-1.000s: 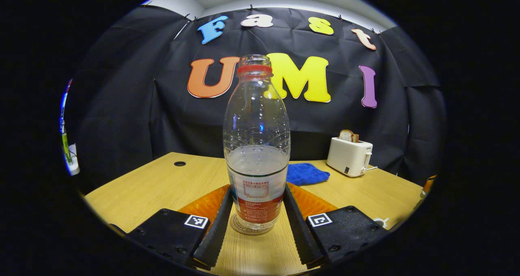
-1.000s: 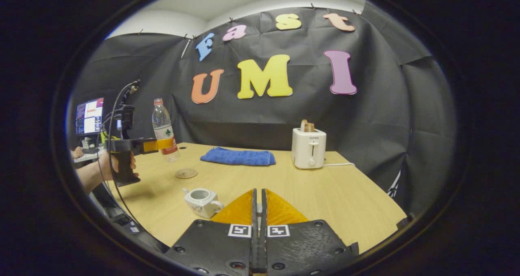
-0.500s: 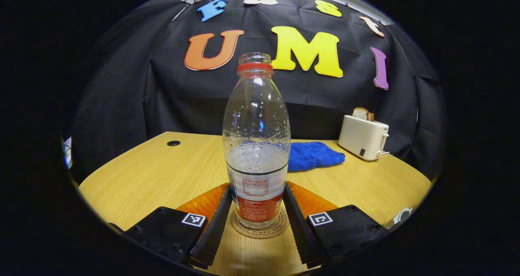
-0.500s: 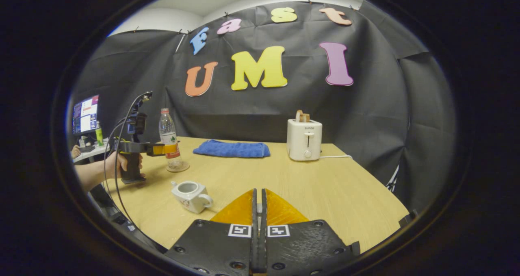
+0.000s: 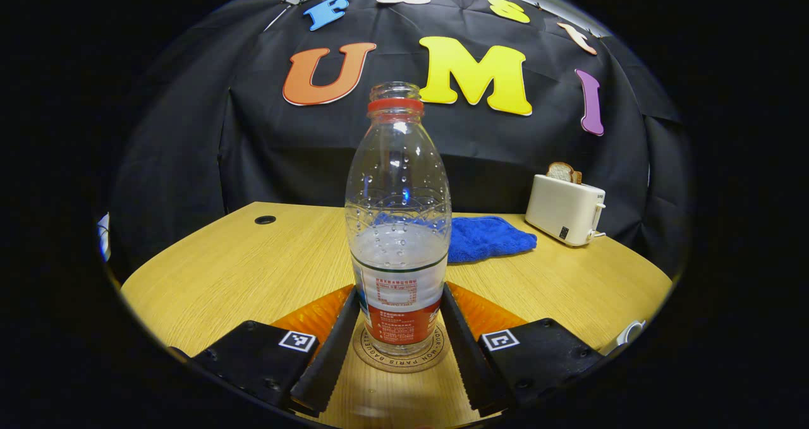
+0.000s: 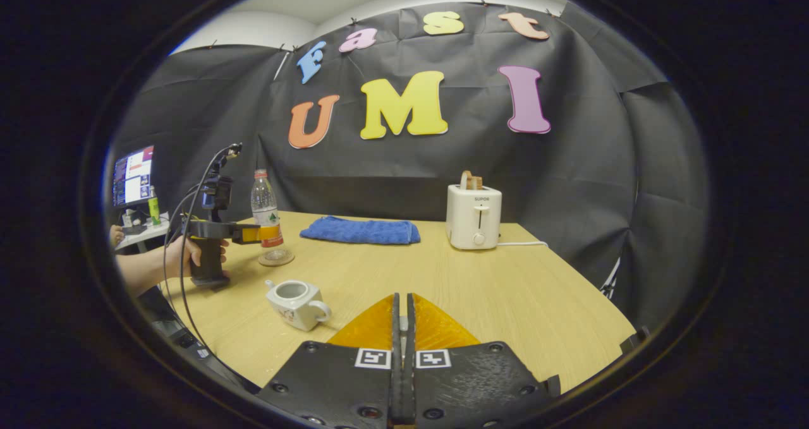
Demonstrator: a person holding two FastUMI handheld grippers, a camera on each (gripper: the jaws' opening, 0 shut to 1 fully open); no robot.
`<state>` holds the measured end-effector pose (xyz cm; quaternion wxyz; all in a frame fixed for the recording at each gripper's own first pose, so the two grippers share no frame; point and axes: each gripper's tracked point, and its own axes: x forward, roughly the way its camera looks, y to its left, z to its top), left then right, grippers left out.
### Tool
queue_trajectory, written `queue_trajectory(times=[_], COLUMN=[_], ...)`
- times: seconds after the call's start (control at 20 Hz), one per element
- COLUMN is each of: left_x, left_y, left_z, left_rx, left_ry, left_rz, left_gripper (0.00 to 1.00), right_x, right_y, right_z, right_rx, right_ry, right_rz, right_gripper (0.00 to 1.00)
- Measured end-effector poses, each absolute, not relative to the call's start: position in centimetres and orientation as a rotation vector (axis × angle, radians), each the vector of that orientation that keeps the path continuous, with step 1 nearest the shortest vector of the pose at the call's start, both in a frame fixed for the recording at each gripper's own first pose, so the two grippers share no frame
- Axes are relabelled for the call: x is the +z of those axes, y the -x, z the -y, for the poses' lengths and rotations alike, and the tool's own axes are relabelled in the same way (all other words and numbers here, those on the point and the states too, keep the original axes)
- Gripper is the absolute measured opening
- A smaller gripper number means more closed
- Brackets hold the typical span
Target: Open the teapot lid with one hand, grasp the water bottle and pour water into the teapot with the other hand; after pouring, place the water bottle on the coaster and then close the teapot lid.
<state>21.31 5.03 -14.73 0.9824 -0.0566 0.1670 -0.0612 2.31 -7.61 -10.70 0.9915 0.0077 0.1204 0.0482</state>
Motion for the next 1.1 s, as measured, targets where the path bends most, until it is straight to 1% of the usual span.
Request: queue_trajectory(times=[0.1, 0.15, 0.3, 0.45, 0.75, 1.1], left_x=[-14.8, -14.8, -14.9, -14.8, -13.9, -7.4], left_y=[-21.2, -21.1, -20.9, -20.3, -15.6, -8.9], left_z=[-4.9, -4.9, -4.5, -4.7, -6.9, -9.6], left_rx=[-0.124, -0.126, -0.141, -0.130, -0.052, 0.030], left_ry=[0.113, 0.110, 0.117, 0.111, 0.098, 0.085], left_rz=[-0.341, -0.345, -0.359, -0.363, -0.359, -0.216], left_gripper=[0.80, 0.85, 0.90, 0.99, 0.99, 0.99], right_x=[-10.7, -10.7, -10.6, -10.3, -9.3, -6.9], right_y=[-2.3, -2.2, -2.0, -1.9, -2.9, -6.4], right_z=[7.4, 7.4, 7.2, 6.7, 4.0, -3.2], right_rx=[0.099, 0.102, 0.106, 0.114, 0.166, 0.315], right_ry=[-0.016, -0.014, -0.008, -0.008, -0.010, -0.036], right_rz=[-0.242, -0.243, -0.242, -0.236, -0.215, -0.149], right_gripper=[0.00, 0.00, 0.00, 0.00, 0.00, 0.00])
